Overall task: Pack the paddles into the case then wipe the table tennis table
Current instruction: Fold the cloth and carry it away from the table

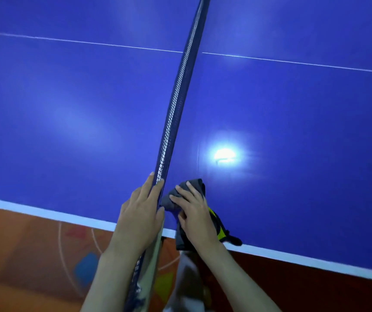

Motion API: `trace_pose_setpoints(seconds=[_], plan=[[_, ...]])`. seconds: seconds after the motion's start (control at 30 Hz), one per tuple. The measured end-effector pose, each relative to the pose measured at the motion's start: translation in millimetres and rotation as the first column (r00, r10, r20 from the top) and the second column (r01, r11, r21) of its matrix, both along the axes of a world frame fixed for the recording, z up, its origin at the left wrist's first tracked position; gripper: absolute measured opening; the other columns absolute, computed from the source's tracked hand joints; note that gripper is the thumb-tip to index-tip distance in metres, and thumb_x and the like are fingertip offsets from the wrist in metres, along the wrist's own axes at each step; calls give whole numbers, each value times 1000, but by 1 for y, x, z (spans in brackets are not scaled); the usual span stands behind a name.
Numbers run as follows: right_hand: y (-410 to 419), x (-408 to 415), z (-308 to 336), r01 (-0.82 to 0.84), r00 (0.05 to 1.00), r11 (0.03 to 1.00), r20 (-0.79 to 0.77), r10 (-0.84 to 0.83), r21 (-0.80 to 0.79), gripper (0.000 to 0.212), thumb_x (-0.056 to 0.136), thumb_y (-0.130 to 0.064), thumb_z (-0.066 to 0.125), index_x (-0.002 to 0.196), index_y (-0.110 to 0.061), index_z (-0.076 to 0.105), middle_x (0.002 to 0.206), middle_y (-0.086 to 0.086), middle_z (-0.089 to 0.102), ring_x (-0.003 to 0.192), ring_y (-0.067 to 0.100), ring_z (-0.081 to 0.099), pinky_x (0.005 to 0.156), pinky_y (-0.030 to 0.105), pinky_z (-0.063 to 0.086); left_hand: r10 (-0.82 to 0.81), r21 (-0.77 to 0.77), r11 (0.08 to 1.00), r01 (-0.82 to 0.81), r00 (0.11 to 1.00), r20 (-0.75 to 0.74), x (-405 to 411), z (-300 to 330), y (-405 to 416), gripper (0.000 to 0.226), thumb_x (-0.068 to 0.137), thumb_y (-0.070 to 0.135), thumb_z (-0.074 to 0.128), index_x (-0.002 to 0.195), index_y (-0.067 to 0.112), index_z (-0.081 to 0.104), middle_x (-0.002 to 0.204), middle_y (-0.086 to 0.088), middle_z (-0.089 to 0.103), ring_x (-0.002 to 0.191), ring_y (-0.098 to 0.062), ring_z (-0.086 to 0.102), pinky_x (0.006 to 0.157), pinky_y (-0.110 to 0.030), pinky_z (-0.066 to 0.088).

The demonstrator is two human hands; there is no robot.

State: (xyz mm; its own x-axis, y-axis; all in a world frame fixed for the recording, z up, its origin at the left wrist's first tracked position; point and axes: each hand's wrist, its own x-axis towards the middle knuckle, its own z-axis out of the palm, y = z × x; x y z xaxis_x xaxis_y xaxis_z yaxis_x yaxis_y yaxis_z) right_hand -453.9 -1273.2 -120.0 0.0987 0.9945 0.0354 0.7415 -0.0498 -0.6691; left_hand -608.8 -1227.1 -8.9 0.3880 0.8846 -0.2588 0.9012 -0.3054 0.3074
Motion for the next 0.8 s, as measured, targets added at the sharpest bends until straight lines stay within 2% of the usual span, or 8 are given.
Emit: trace_pose_setpoints(seconds=[0.13, 0.27, 0.33, 0.4, 0.5, 0.63, 0.7, 0.8], plan=[[-46, -14, 3, -16, 1000, 997, -26, 15, -69, 50, 90, -3, 68, 135, -22, 67, 157, -5, 48, 155, 19, 25, 120, 56, 33, 22, -39, 999, -22, 1000, 4, -10, 21, -32, 67, 106, 35, 49, 164, 31, 16, 173, 11, 1, 149, -20, 30, 104, -42, 43], [-71, -22, 25, 37, 987, 993, -153, -54, -111, 38, 76, 3, 67, 111, -6, 78, 140, 15, 63, 141, 42, 46, 109, 67, 42, -34, -61, 998, 31, 998, -44, -13, 46, -58, 66, 108, 38, 42, 165, 29, 10, 173, 6, -1, 150, -20, 27, 107, -39, 42], [-82, -24, 43, 28, 983, 970, -168, -71, -242, 37, 83, 6, 66, 116, -7, 78, 145, 10, 59, 149, 28, 36, 121, 51, 33, -43, -77, 996, 39, 998, -51, -15, 58, -68, 66, 108, 41, 41, 165, 30, 9, 173, 4, -1, 151, -21, 24, 109, -40, 41], [-91, -22, 59, 36, 977, 950, -188, -98, -311, 39, 87, 7, 67, 119, -12, 76, 146, 2, 58, 148, 17, 36, 124, 35, 28, -44, -95, 995, 41, 998, -39, -19, 67, -74, 66, 108, 42, 41, 164, 31, 9, 173, 3, 0, 152, -22, 23, 111, -40, 40], [-99, -14, 87, 151, 941, 932, -240, -237, -330, 40, 85, 10, 65, 113, -16, 77, 137, -2, 64, 135, 14, 52, 114, 31, 42, -58, -113, 992, 54, 998, -31, -26, 81, -79, 66, 108, 44, 43, 164, 31, 12, 173, 2, 2, 154, -22, 22, 113, -39, 39], [-107, -3, 131, 330, 855, 909, -328, -403, -257, 40, 83, 14, 66, 106, -16, 78, 122, -10, 64, 121, 12, 61, 91, 12, 48, -83, -105, 991, 81, 996, -14, -35, 106, -78, 62, 109, 44, 39, 164, 32, 14, 173, 3, 1, 154, -21, 21, 114, -38, 37], [-110, -4, 153, 385, 827, 902, -359, -432, -198, 43, 81, 13, 68, 105, -22, 78, 123, -16, 64, 118, 8, 61, 89, 4, 45, -108, -82, 991, 108, 994, 4, -39, 120, -76, 60, 109, 43, 40, 164, 33, 17, 172, 4, 4, 153, -20, 24, 113, -37, 37], [-112, -13, 184, 416, 811, 900, -396, -431, -128, 55, 80, 11, 66, 102, -39, 74, 132, -18, 64, 124, 3, 60, 90, 4, 43, -122, -43, 991, 124, 991, 44, -46, 139, -76, 55, 109, 42, 39, 161, 35, 23, 172, 7, 7, 152, -16, 25, 112, -34, 36]])
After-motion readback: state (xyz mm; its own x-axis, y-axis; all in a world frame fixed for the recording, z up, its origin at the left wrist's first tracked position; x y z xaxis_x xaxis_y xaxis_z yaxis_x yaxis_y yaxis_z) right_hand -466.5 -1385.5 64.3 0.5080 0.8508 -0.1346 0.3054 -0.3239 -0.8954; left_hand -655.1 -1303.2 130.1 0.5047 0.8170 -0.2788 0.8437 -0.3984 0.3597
